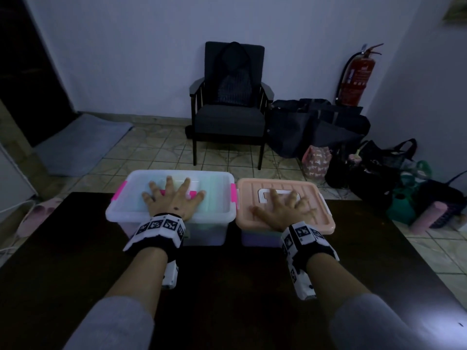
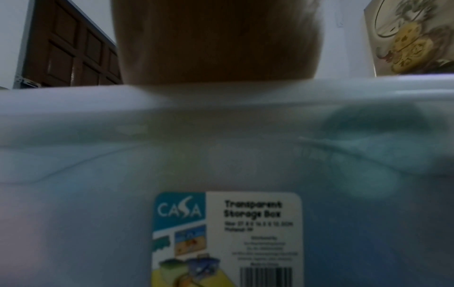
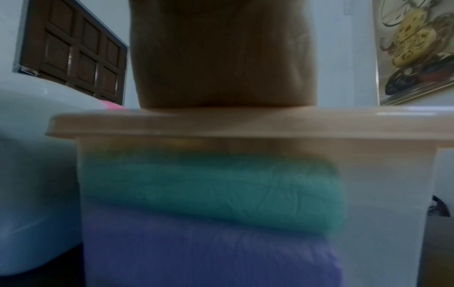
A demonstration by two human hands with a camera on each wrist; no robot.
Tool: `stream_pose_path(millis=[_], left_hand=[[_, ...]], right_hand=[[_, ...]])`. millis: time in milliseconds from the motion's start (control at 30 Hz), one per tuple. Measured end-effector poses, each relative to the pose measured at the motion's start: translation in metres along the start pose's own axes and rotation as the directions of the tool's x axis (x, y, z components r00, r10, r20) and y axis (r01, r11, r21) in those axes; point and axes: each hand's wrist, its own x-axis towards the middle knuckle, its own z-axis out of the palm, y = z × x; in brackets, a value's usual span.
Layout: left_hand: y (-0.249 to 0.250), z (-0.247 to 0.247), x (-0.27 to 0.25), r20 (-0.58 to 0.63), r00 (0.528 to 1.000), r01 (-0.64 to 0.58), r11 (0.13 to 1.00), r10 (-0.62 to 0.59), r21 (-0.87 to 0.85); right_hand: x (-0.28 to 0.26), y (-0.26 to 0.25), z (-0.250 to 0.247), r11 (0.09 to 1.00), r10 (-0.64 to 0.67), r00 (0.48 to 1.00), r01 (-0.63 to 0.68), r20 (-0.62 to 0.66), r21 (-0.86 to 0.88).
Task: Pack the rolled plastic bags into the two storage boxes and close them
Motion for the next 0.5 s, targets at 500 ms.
stream_pose_path(millis=[500], left_hand=[[0.008,-0.008,0.014,0.024,1.000,0.005,1.000,-0.005,0.028]], right_hand=[[0.017,-0.004,-0.002,1.000,-0.005,1.000,0.005,-0.027,-0.011]])
